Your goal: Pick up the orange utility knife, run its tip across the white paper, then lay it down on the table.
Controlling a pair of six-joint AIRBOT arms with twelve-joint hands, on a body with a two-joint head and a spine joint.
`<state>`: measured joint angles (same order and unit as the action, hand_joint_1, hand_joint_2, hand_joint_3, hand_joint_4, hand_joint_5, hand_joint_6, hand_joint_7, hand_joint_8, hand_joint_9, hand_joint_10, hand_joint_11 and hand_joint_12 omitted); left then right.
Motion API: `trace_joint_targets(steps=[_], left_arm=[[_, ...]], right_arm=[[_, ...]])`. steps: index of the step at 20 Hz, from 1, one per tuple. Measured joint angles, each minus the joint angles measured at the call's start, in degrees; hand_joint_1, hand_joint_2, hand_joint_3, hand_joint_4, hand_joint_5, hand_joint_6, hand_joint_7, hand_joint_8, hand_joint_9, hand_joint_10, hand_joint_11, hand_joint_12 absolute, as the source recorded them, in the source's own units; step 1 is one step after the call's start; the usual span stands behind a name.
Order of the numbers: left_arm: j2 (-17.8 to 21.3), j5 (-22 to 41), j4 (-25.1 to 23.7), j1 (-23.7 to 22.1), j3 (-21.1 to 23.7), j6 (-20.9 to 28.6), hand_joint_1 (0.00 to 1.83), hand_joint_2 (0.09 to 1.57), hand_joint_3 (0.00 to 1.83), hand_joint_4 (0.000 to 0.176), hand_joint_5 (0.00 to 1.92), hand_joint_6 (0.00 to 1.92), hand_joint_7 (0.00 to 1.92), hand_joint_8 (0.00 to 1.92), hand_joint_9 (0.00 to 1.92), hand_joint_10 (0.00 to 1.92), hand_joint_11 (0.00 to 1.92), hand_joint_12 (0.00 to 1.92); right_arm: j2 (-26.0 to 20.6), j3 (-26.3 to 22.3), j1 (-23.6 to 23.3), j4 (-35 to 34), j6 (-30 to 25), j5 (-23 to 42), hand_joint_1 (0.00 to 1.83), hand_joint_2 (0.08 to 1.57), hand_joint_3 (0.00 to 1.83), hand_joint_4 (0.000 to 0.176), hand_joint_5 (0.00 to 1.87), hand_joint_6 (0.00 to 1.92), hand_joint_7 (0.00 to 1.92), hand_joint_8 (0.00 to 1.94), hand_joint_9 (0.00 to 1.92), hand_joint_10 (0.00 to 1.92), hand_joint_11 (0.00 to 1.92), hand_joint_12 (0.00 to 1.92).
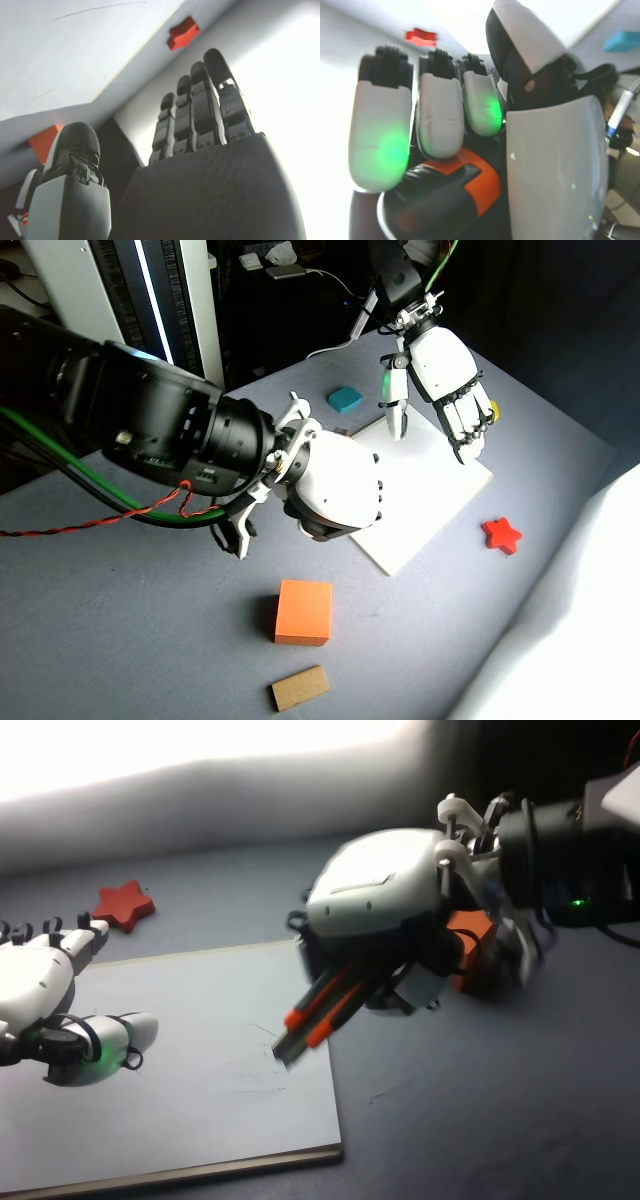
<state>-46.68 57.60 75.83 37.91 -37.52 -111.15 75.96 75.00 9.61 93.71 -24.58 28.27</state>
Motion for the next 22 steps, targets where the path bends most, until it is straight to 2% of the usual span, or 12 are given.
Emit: trace_joint_targets(steps=[2, 4, 5, 7, 8, 11, 15, 17, 18, 19, 20, 22], left_arm=[[0.00, 0.13, 0.07, 0.00, -0.72, 0.00, 0.20, 1.27, 0.00, 0.049, 0.05, 0.00, 0.15, 0.00, 0.23, 0.01, 0.00, 0.93], [0.00, 0.24, 0.22, 0.00, -1.66, 0.13, 0.21, 1.26, 0.00, 0.052, 0.05, 0.01, 0.16, 0.01, 0.24, 0.01, 0.00, 0.95], [0.00, 0.26, 0.20, 0.00, -2.21, 0.22, 0.20, 1.27, 0.00, 0.049, 0.05, 0.00, 0.15, 0.00, 0.23, 0.00, 0.00, 0.93], [0.46, 0.20, 0.76, 0.00, -2.82, 0.22, 0.21, 1.27, 0.00, 0.048, 0.05, 0.00, 0.16, 0.00, 0.24, 0.00, 0.00, 0.94], [0.79, 0.11, 1.11, 0.00, -3.13, 0.28, 0.20, 1.27, 0.00, 0.049, 0.05, 0.00, 0.15, 0.00, 0.23, 0.00, 0.00, 0.94], [1.20, -0.57, 1.36, 0.26, -3.80, 0.92, 0.21, 1.27, 0.00, 0.049, 0.05, 0.00, 0.15, 0.00, 0.23, 0.00, 0.00, 0.94], [1.27, -1.11, 1.64, 0.96, -4.50, 1.36, 0.23, 1.27, 0.00, 0.047, 0.06, 0.01, 0.15, 0.00, 0.24, 0.00, 0.00, 0.92], [1.40, -1.20, 1.53, 1.44, -4.50, 1.64, 0.22, 1.26, 0.00, 0.051, 0.06, 0.00, 0.15, 0.00, 0.24, 0.01, 0.00, 0.93], [1.40, -1.29, 1.51, 1.42, -4.48, 1.75, 0.21, 1.27, 0.00, 0.051, 0.05, 0.00, 0.15, 0.00, 0.23, 0.00, 0.00, 0.94], [1.40, -1.36, 1.40, 1.55, -4.50, 1.75, 0.22, 1.27, 0.00, 0.049, 0.05, 0.00, 0.14, 0.00, 0.23, 0.00, 0.00, 0.94], [1.51, -1.44, 1.36, 1.73, -4.48, 1.79, 0.21, 1.27, 0.00, 0.049, 0.05, 0.00, 0.14, 0.00, 0.23, 0.00, 0.00, 0.94], [1.51, -1.40, 1.36, 1.73, -4.50, 1.79, 0.21, 1.27, 0.00, 0.049, 0.06, 0.00, 0.15, 0.00, 0.23, 0.00, 0.00, 0.94]], right_arm=[[0.61, 0.09, -0.74, 1.86, 5.64, 2.14, 1.47, 1.08, 0.50, 0.176, 1.43, 1.92, 1.67, 1.94, 1.77, 1.92, 1.84, 1.92], [2.38, -0.02, 0.26, 2.32, 12.55, -5.68, 1.46, 1.09, 0.50, 0.176, 1.42, 1.92, 1.67, 1.94, 1.77, 1.92, 1.84, 1.92], [3.19, -0.02, 0.94, 1.05, 16.35, -12.55, 1.46, 1.09, 0.50, 0.176, 1.40, 1.92, 1.67, 1.94, 1.77, 1.92, 1.83, 1.92], [3.82, 0.22, 1.36, -0.13, 17.16, -20.31, 1.47, 1.08, 0.50, 0.176, 1.38, 1.92, 1.65, 1.94, 1.76, 1.92, 1.82, 1.92], [3.93, 0.24, 1.73, -0.28, 17.70, -21.94, 1.45, 1.09, 0.51, 0.176, 1.39, 1.92, 1.65, 1.94, 1.76, 1.92, 1.82, 1.92], [4.83, 0.26, 2.38, -0.55, 21.51, -21.09, 1.46, 1.08, 0.51, 0.176, 1.42, 1.92, 1.66, 1.94, 1.77, 1.92, 1.84, 1.92], [5.38, 0.26, 2.40, -0.35, 30.62, -13.68, 1.46, 1.09, 0.51, 0.176, 1.41, 1.92, 1.67, 1.94, 1.77, 1.92, 1.84, 1.92], [5.75, 0.26, 2.54, -1.64, 36.76, -13.64, 1.45, 1.09, 0.50, 0.176, 1.41, 1.92, 1.67, 1.94, 1.77, 1.92, 1.84, 1.92], [5.90, 0.28, 2.99, -7.65, 43.54, -14.32, 1.45, 1.09, 0.50, 0.176, 1.40, 1.92, 1.66, 1.94, 1.76, 1.92, 1.83, 1.92], [6.23, 0.50, 3.78, -18.05, 55.47, -14.82, 1.45, 1.09, 0.50, 0.176, 1.39, 1.92, 1.65, 1.94, 1.76, 1.92, 1.83, 1.92], [7.58, 1.79, 5.25, -33.99, 74.90, -14.62, 1.47, 1.08, 0.50, 0.176, 1.39, 1.92, 1.65, 1.94, 1.76, 1.92, 1.83, 1.92], [8.74, 2.21, 6.49, -52.30, 93.26, -14.58, 1.46, 1.08, 0.51, 0.176, 1.42, 1.92, 1.66, 1.94, 1.77, 1.92, 1.83, 1.92]])
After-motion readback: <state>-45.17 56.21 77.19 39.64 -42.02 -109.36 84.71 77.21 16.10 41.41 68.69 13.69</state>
